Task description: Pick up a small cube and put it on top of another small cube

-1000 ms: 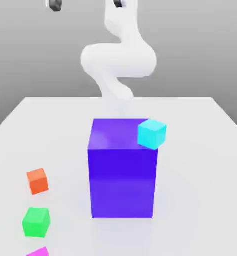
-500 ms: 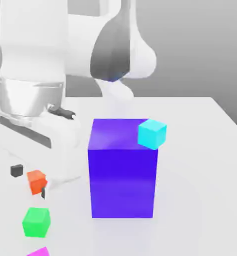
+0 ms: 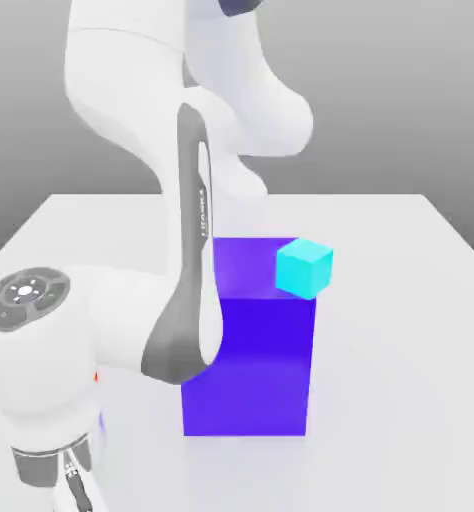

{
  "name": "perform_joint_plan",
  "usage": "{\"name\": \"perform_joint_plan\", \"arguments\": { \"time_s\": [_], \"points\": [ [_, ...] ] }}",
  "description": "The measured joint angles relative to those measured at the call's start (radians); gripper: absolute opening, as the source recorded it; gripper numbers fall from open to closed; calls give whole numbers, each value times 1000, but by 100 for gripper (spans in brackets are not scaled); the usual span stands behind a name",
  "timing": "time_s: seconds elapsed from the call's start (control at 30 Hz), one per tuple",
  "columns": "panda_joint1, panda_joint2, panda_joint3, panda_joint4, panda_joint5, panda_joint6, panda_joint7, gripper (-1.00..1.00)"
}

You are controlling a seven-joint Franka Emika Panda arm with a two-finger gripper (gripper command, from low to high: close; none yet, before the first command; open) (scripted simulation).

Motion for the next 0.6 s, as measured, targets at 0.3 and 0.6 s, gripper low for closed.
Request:
{"name": "perform_joint_plan", "arguments": {
  "time_s": [0.3, 0.6],
  "points": [
    [-12, -183, -13, -85, 9, -100, 4, -100],
    [-71, -415, -81, -359, 20, -58, 49, -100]
  ]
}}
